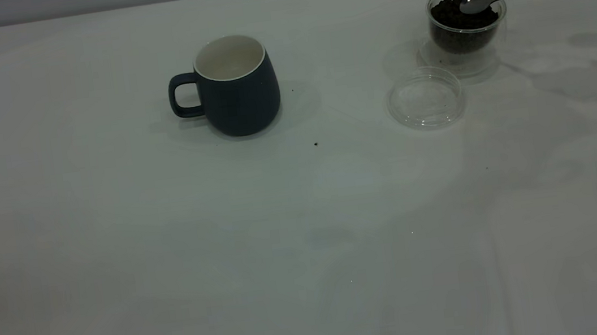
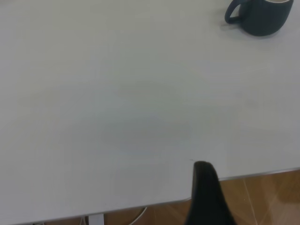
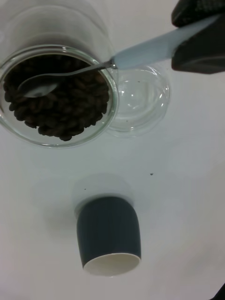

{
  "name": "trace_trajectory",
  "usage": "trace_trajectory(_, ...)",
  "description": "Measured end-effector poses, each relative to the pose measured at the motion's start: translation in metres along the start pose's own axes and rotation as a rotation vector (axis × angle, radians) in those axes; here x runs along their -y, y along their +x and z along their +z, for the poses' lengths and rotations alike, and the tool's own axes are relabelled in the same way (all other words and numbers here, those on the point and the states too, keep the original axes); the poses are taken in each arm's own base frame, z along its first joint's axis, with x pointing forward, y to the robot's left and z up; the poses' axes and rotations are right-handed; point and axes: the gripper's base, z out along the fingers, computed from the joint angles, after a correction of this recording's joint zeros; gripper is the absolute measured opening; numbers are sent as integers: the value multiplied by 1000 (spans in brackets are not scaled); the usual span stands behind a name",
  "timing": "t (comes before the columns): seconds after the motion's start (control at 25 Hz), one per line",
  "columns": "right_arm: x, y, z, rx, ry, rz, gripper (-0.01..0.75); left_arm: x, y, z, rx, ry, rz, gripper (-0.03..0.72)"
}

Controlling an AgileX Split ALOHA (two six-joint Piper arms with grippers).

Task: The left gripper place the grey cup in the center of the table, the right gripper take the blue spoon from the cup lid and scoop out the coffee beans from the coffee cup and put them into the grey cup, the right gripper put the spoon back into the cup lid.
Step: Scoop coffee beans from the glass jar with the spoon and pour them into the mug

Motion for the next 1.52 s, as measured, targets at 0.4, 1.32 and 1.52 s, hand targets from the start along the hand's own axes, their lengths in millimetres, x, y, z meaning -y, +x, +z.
trace_trajectory(0.4,-1,5,3,16,-46,70,107,0,0,0,0,0,1,555)
trace_trajectory(1.32,10,26,21,3,-137,291,107,0,0,0,0,0,3,555)
trace_trajectory(1.52,16,29,30,4,-178,322,107,0,0,0,0,0,3,555)
